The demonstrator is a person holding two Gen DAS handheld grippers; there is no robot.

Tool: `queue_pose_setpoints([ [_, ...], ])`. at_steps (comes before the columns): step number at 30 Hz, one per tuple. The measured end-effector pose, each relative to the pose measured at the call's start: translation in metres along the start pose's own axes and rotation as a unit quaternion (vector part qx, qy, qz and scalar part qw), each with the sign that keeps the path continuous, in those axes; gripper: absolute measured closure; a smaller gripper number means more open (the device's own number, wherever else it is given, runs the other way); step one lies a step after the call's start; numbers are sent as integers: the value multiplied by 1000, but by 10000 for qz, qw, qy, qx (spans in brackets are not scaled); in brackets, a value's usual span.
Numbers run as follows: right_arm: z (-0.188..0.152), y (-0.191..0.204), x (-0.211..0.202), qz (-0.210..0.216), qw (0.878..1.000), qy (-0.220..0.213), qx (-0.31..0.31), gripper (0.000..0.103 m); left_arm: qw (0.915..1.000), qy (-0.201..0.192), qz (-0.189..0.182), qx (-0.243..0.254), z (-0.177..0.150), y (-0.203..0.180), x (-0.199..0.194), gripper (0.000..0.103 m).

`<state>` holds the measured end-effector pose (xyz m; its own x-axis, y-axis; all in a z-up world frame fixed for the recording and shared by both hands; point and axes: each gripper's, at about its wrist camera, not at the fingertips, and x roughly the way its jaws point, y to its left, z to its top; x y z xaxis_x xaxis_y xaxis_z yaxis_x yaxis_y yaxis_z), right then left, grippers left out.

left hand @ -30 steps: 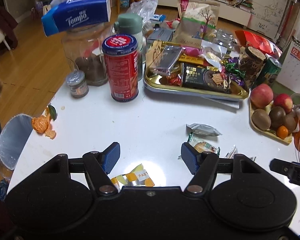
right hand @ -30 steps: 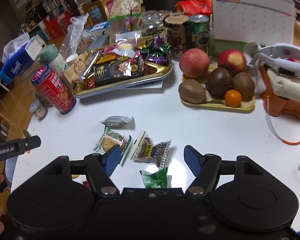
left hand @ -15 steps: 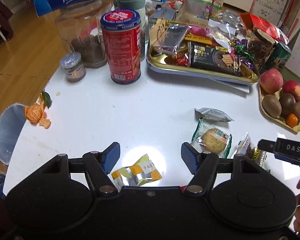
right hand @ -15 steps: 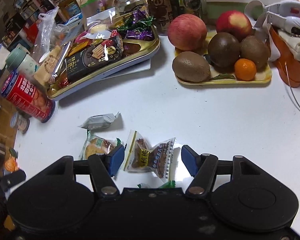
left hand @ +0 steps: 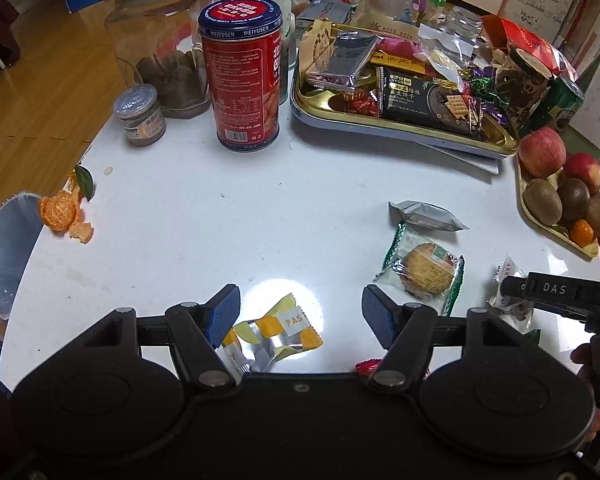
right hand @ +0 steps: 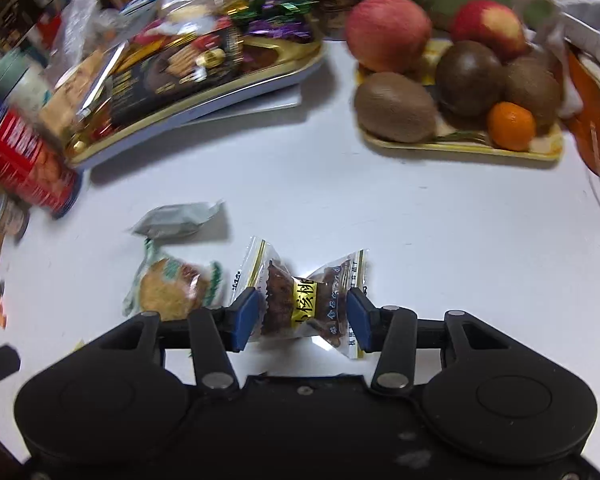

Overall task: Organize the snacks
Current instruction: 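Grasp the brown packet with yellow label with the right gripper while the left tool approaches the yellow-and-silver packet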

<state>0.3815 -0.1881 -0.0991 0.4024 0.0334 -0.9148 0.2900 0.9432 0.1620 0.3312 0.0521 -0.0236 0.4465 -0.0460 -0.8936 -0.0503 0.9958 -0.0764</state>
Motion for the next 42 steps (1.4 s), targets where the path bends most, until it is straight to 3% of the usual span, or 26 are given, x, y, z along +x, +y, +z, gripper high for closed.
queue_pose_setpoints([
  [7,13,-46,-5,-510,9966,-138,625,52,10000,26,-23,69,1,-3,1,34],
  [13,22,-92,-20,-305,9854,-138,1671,51,10000,24,-42,74,2,-4,0,34],
  [16,22,-100,-28,76,9785,-79,2060,49,10000,38,-48,74,2,-5,1,34],
  [21,22,-92,-18,714,9696,383,2308,47,9999,119,-64,77,0,-8,4,34],
  [26,12,-88,5,1389,9405,1127,2889,45,9997,122,-167,110,-2,-10,0,34],
  [28,12,-88,10,1308,9383,1104,3006,45,9997,123,-170,121,-3,-11,0,34],
  [32,16,-100,11,903,9374,667,3298,45,9996,179,-183,98,-3,-10,2,34],
  [36,22,-105,10,315,9441,258,3270,43,9995,239,-215,21,-3,-7,4,34],
  [42,25,-108,14,265,9483,145,3158,42,9995,209,-224,-5,-1,-3,3,34],
])
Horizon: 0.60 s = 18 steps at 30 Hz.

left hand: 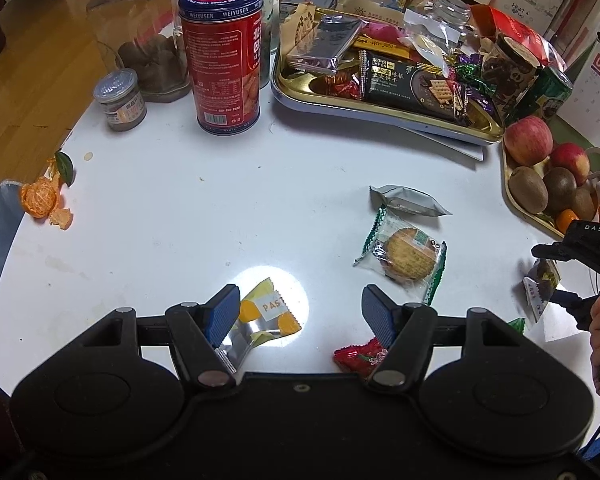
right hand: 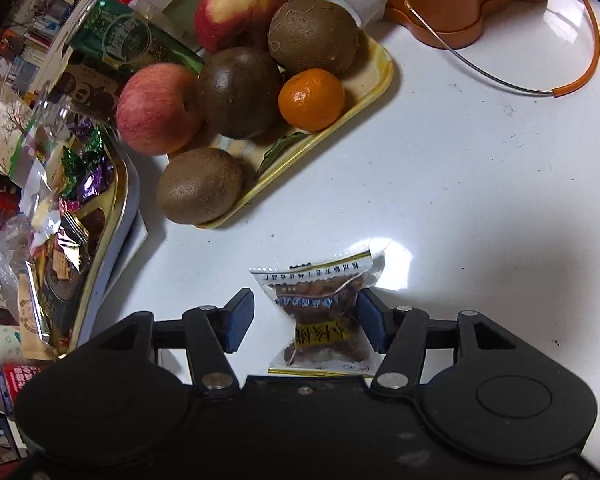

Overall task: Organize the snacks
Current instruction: 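Grasp the brown packet with yellow label with the right gripper while the left tool approaches the yellow-and-silver packet, then close the left gripper on the yellow-and-silver snack packet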

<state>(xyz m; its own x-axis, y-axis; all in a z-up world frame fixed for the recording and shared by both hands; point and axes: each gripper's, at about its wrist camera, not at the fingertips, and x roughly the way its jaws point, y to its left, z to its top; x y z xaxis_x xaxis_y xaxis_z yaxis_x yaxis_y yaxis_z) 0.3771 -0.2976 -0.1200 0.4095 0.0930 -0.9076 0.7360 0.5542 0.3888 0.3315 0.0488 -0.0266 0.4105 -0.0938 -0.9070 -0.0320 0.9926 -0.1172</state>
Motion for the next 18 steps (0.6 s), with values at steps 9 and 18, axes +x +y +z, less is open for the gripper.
queue_pose_setpoints([
  [9,-30,34,4,-1236,9734,-243,-1913,60,9996,-196,144,-126,6,24,-1,34],
  [18,-44,43,-22,-914,9631,-271,-2518,65,9982,125,300,507,-7,21,24,37],
])
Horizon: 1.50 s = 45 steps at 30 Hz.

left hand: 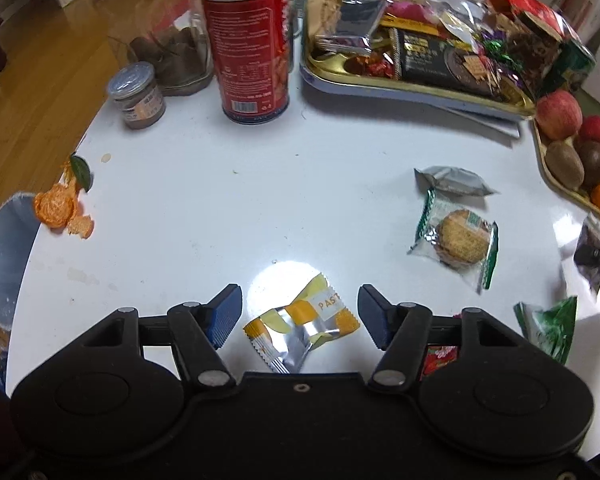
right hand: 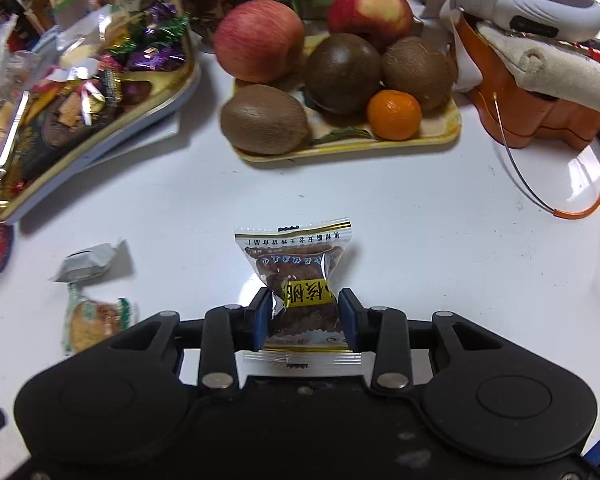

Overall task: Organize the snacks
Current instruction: 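Close the left gripper on the yellow-and-silver snack packet, then lift both held packets and carry them back toward the gold tray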

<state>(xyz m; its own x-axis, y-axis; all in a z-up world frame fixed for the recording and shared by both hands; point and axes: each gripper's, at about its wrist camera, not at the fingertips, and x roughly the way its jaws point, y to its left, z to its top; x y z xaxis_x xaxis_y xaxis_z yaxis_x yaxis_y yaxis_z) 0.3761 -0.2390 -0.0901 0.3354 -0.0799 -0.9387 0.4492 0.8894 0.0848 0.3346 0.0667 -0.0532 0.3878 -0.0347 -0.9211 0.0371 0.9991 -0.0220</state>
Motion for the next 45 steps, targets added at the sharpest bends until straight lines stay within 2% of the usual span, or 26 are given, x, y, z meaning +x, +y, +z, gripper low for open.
queue_pose_setpoints([
  [2,-2,4,-8,120,9999,-47,-52,65,9989,53,-11,466,-5,-6,5,37],
  [6,-4,6,-20,327,9994,-66,-88,65,9951,143,-47,975,-13,-11,14,38],
  [13,-6,-1,-30,475,9988,-101,-75,65,9888,220,130,1471,-22,-24,32,38],
  [16,-6,-6,-30,500,9987,-85,-12,65,9892,357,170,1413,-22,-27,41,38],
  [19,-4,-11,-30,533,9985,-97,47,65,9933,352,103,1097,-17,-24,45,39],
  [24,-5,-16,-33,569,9982,-136,98,65,9971,366,-135,657,-11,-23,47,56],
  [31,-8,-19,-35,607,9980,-138,129,65,9972,296,-397,568,-12,-38,42,61],
  [34,-8,-19,-35,635,9978,-118,159,65,9974,192,-372,579,-12,-45,38,65],
  [35,-8,-19,-35,658,9976,-117,169,65,9975,156,-406,557,-11,-46,36,68],
  [36,-8,-19,-36,685,9974,-124,174,65,9975,127,-461,518,-9,-47,33,75],
  [38,-8,-19,-37,723,9971,-150,176,65,9975,60,-582,394,-6,-46,28,80],
  [40,-8,-20,-38,745,9969,-184,162,65,9974,-4,-670,271,-4,-46,24,80],
  [45,-9,-20,-38,712,9972,-196,153,65,9980,-44,-612,170,-1,-46,22,80],
])
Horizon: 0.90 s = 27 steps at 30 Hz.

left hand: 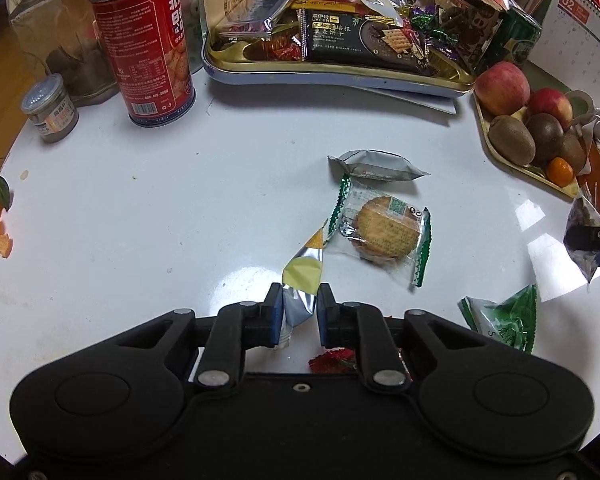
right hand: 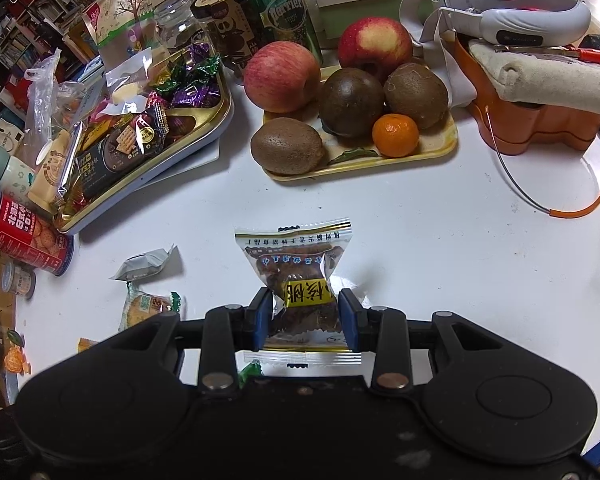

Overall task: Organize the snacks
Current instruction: 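Lift both held packets and carry them back toward the gold tray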

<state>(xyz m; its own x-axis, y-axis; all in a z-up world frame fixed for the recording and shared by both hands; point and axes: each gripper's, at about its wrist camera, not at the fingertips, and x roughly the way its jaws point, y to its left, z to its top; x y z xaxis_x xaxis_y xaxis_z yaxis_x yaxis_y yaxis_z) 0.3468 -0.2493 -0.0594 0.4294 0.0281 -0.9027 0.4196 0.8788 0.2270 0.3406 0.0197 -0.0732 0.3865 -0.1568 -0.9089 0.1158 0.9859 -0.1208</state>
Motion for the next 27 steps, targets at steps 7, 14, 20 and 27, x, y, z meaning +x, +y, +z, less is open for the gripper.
queue_pose_setpoints([
  [7,-2,1,-7,109,9999,-87,-103,65,9992,-103,-153,-355,2,3,-12,80],
  [14,-11,-2,-34,464,9982,-366,-141,65,9983,-308,-247,-423,-8,-8,-54,80],
  [20,-36,-4,-71,664,9941,-721,-457,65,9979,-500,-250,-329,-47,-15,-91,80],
  [27,-98,-21,-121,926,9848,-1355,-560,65,9973,-660,-277,-173,-123,-19,-117,80],
])
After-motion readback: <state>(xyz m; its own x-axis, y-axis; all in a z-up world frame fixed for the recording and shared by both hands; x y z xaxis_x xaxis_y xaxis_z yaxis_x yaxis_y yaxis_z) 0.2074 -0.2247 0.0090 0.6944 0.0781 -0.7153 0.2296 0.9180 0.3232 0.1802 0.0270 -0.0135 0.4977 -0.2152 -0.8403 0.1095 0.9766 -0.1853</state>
